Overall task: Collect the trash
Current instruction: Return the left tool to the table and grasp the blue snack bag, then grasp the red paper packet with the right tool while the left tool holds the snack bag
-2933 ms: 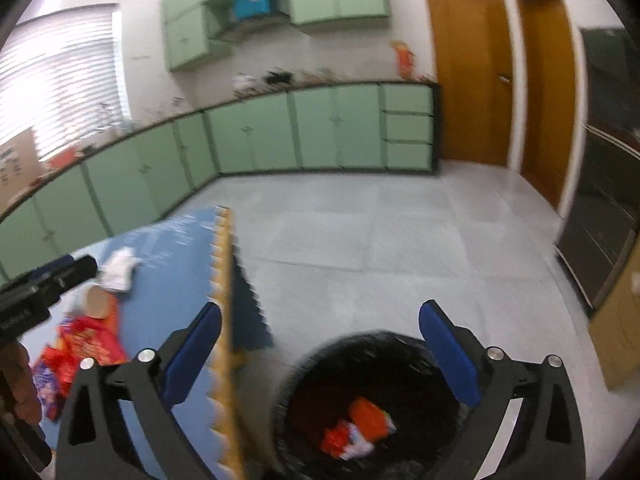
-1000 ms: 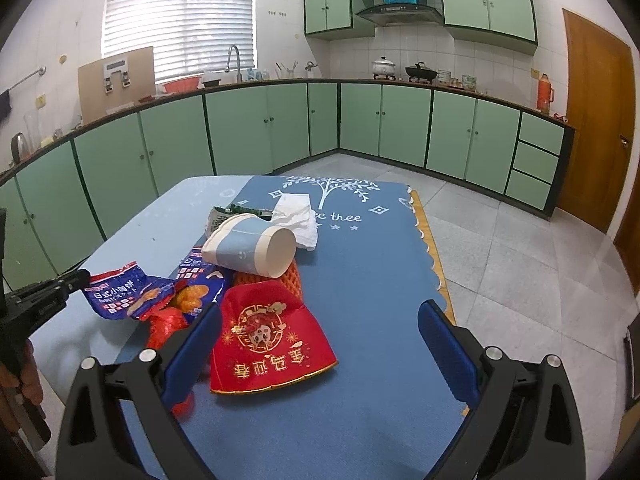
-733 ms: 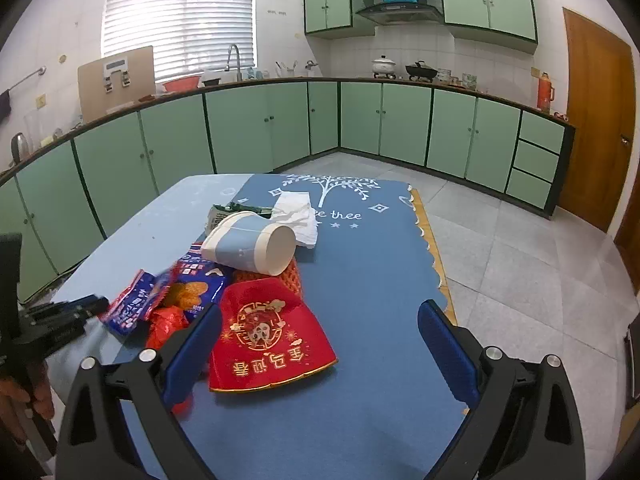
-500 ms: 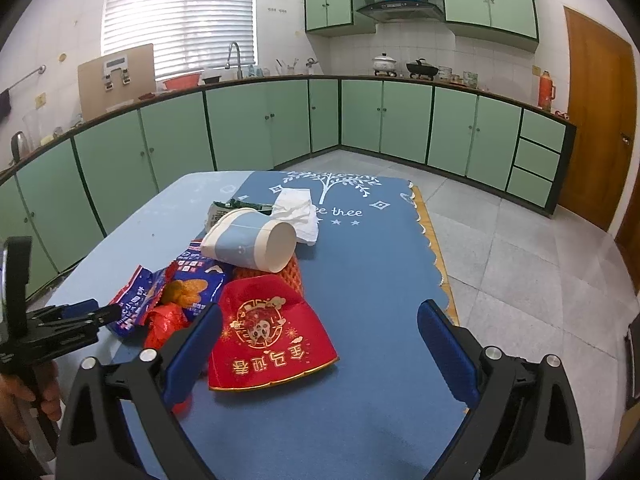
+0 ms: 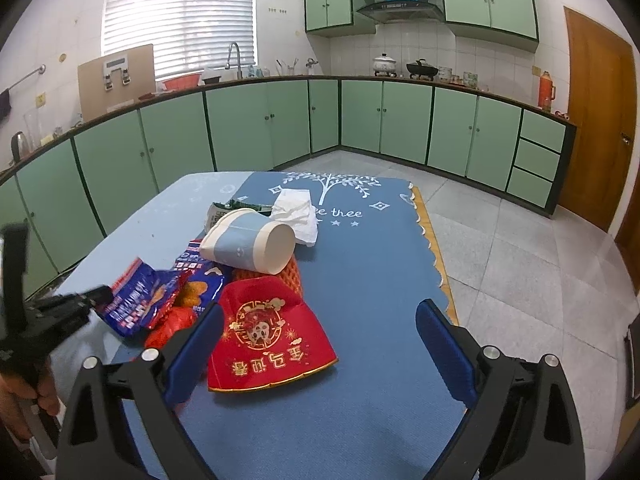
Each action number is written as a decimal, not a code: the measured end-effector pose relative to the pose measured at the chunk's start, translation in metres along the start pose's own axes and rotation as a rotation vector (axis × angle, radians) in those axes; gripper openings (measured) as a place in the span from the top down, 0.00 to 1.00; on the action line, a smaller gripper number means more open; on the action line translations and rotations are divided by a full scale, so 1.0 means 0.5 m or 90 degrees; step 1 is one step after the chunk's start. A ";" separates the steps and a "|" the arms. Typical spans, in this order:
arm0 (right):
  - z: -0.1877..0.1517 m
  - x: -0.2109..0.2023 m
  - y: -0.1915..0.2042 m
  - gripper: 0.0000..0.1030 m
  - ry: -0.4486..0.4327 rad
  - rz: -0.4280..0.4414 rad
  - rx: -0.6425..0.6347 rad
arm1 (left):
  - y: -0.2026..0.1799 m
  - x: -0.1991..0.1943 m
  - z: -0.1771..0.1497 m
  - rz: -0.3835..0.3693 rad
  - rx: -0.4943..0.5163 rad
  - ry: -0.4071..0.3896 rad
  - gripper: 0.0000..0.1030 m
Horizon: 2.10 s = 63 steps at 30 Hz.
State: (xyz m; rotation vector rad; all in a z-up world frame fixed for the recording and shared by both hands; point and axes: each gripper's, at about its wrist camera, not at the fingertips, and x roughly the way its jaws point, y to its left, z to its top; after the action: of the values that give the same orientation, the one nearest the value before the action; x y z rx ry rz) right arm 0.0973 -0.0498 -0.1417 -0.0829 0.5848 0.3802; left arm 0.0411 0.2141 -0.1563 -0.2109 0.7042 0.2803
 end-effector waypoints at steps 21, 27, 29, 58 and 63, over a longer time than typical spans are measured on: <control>-0.028 0.076 0.006 0.12 0.067 0.031 0.026 | 0.015 -0.077 0.073 0.016 -0.044 -0.116 1.00; -0.039 0.110 0.001 0.11 0.098 0.035 0.032 | 0.001 -0.045 0.061 0.006 -0.033 -0.091 1.00; -0.042 0.120 -0.003 0.09 0.106 0.047 0.041 | 0.004 -0.032 0.057 0.006 -0.034 -0.078 1.00; 0.027 0.025 -0.008 0.87 0.045 0.195 0.050 | -0.038 -0.105 0.093 -0.030 -0.011 -0.134 1.00; 0.044 -0.017 -0.028 0.90 0.018 0.176 0.044 | -0.075 -0.140 0.105 -0.065 0.006 -0.161 1.00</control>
State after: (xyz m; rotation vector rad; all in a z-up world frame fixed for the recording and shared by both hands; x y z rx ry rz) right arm 0.1075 -0.0614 -0.1192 0.0606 0.6384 0.6272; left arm 0.0343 0.1809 -0.0674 -0.1978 0.4429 0.2021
